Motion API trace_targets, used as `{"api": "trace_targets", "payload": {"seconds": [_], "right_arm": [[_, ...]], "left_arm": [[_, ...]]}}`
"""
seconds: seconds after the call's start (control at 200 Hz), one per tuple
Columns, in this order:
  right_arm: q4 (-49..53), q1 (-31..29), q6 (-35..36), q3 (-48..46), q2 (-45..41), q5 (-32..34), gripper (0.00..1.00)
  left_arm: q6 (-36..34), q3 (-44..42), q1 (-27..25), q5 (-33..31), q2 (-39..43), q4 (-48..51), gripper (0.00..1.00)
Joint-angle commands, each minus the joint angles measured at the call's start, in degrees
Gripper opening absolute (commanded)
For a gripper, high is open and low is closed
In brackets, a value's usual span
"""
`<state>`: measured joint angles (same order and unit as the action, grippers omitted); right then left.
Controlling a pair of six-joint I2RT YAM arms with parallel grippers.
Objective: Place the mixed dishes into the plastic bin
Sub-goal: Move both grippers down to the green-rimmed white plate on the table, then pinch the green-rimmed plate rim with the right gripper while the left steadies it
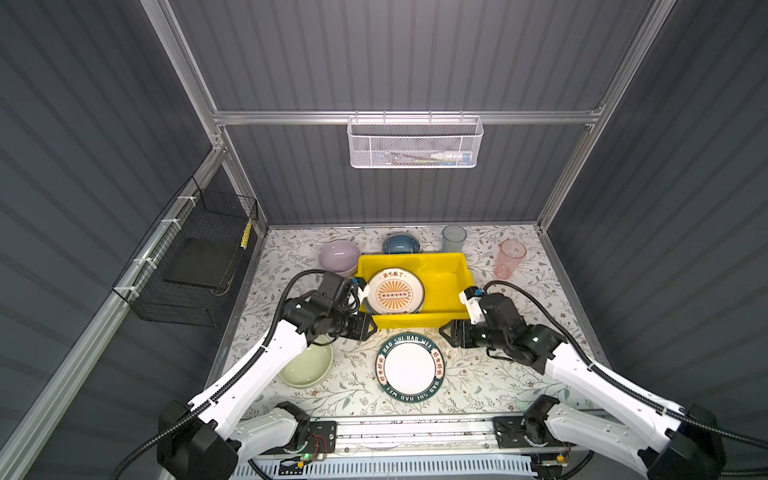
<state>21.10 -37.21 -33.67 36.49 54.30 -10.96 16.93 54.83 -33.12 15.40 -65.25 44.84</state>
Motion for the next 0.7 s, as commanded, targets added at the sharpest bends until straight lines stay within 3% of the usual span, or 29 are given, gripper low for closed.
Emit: {"api": "trace_targets", "payload": {"seconds": [0.0, 0.155, 0.36, 0.695], "right_arm": [[-2.1, -0.2, -3.7, -3.8, -3.1, -2.3, 0.71], [-4.0, -0.1, -5.9, -9.3, -5.6, -3.6, 0.66], [-9.4, -0.9, -10.9, -16.0, -7.0, -4.2, 0.57], [-16.6, -6.3, -15.6, -21.3, -4.4, -2.3, 0.54]], "left_arm": [[4.2, -4.1, -1.8, -0.5, 2.4, -0.6, 0.42], [9.4, -8.8, -5.9, -0.4, 2.8, -4.5, 0.37], [15.8, -11.2, -14.2, -8.3, -1.3, -7.5, 0.31], [18.2, -13.1, -16.1, -14.3, -3.4, -7.5, 0.23]]}}
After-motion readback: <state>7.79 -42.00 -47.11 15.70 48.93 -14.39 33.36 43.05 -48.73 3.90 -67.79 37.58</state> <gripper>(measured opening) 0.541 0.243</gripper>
